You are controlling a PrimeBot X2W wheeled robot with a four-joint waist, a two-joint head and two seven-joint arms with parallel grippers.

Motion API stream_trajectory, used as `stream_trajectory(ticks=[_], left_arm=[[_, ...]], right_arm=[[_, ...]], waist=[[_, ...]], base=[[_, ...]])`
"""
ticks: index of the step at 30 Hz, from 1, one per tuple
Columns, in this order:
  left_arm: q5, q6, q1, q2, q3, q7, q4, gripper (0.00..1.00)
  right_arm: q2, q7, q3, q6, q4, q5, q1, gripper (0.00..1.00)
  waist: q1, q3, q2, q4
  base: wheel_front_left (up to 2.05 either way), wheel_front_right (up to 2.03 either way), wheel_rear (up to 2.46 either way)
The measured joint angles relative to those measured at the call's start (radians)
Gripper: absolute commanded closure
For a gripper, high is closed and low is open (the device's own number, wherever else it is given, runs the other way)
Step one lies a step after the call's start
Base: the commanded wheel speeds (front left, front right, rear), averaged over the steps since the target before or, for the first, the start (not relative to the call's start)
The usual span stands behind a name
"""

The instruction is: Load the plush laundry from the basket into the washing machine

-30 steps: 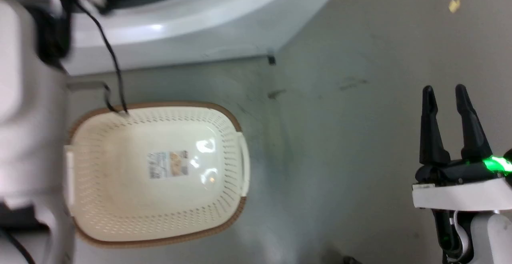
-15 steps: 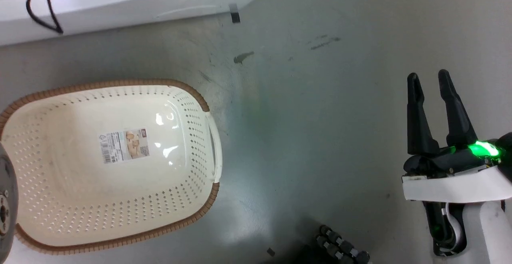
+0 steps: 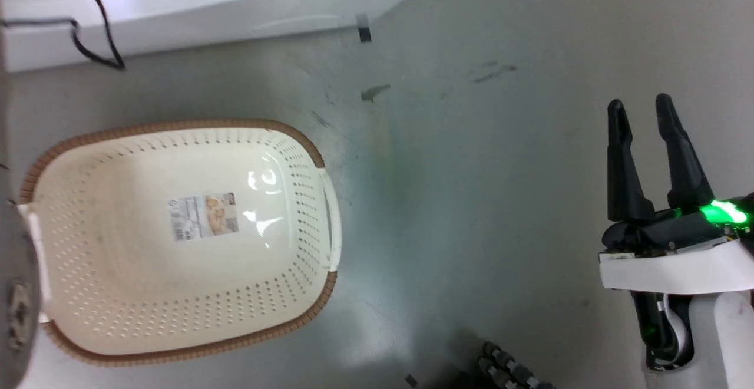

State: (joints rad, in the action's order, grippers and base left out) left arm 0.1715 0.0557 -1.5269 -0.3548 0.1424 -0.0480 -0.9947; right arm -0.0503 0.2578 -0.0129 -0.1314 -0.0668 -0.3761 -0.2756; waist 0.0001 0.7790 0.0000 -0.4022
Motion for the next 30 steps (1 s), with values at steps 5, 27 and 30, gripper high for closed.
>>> stream_trajectory(ticks=[5,27,30], left_arm=[[0.063,0.014,0.093,0.057,-0.029,-0.105,-0.058,0.00],[0.068,0.037,1.177,0.261,-0.073,-0.209,0.629,0.00],[0.069,0.014,1.300,0.278,-0.089,-0.209,0.712,0.00]], right_arm=[[0.000,0.000,0.028,0.000,0.000,0.061,0.003,0.00],[-0.007,0.000,0.099,0.000,0.000,0.226,0.243,0.00],[-0.006,0.000,0.094,0.000,0.006,0.227,0.268,0.00]], waist=[[-0.0001,-0.074,0.0000,0.028],[-0.0004,-0.636,0.0000,0.294],[-0.0005,-0.679,0.0000,0.326]], base=[[0.00,0.00,0.00],[0.00,0.00,0.00],[0.00,0.00,0.00]])
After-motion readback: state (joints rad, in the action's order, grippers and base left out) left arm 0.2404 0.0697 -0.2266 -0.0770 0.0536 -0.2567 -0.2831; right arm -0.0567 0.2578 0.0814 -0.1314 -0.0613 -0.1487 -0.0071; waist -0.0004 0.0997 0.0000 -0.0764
